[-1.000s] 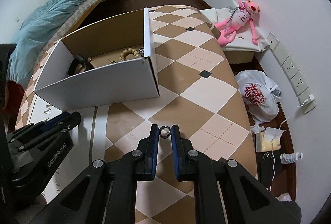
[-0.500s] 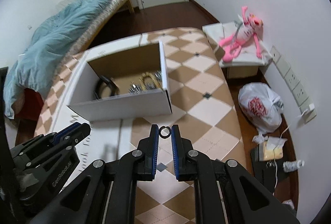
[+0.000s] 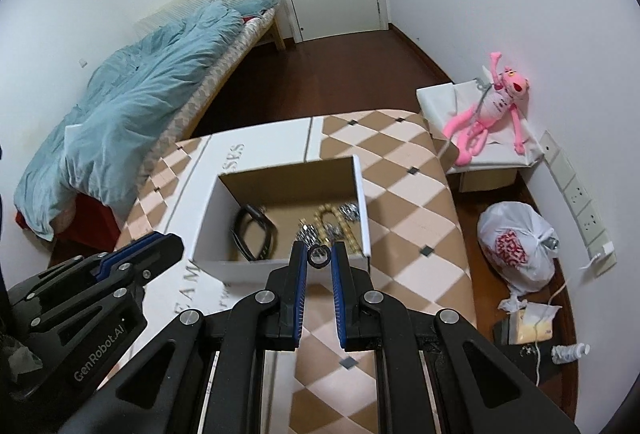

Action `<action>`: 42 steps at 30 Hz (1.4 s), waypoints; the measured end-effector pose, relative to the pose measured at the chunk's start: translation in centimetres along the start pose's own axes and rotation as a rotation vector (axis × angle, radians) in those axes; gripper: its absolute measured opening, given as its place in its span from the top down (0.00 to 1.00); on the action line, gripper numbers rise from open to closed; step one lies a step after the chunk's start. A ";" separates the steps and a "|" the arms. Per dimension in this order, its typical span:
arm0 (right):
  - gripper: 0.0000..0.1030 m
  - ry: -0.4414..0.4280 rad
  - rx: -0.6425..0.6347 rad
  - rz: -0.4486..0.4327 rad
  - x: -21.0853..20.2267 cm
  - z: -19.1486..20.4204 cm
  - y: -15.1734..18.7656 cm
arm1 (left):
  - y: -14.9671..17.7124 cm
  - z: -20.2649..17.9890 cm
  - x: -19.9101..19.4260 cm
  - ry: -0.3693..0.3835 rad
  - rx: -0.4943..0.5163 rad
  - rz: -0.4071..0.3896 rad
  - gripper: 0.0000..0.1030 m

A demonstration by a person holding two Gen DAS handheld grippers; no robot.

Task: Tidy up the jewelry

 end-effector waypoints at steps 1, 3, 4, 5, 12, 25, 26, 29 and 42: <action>0.88 -0.014 0.005 0.008 0.4 0.0 -0.6 | -0.4 0.1 0.4 0.018 -0.013 0.018 0.90; 0.88 -0.043 0.015 0.027 1.2 -0.1 -1.7 | -1.6 0.1 1.4 0.051 -0.031 0.058 0.90; 0.88 -0.058 0.017 0.049 2.0 -0.2 -2.2 | -2.1 0.1 1.9 0.058 -0.035 0.070 0.90; 0.88 -0.073 0.027 0.064 2.7 -0.2 -2.6 | -2.7 0.1 2.5 0.059 -0.030 0.088 0.90; 0.88 -0.150 0.053 0.240 9.3 -0.7 -4.7 | -4.6 0.6 7.6 0.097 -0.057 0.257 0.90; 0.71 -0.130 0.073 0.348 13.5 -2.1 -6.6 | -7.2 3.1 9.6 -0.040 -0.091 0.288 0.35; 0.71 -0.114 0.064 0.347 13.4 -2.2 -6.7 | -7.2 3.4 9.5 -0.052 -0.092 0.282 0.35; 0.67 -0.067 0.036 0.338 12.9 -2.4 -6.8 | -7.3 4.4 9.3 -0.095 -0.086 0.265 0.34; 0.09 0.162 -0.100 0.331 10.1 -3.4 -3.5 | -4.7 6.2 7.5 -0.241 -0.024 0.163 0.01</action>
Point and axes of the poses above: each gripper's, at about its wrist camera, not at the fingertips, and x roughly the way its jaws point, z to its left, y to its underside, the point moved 8 cm from there along x, roughly the way its jaws point, and after that the axes turned 7 degrees about -x, right-handed, at the moved point
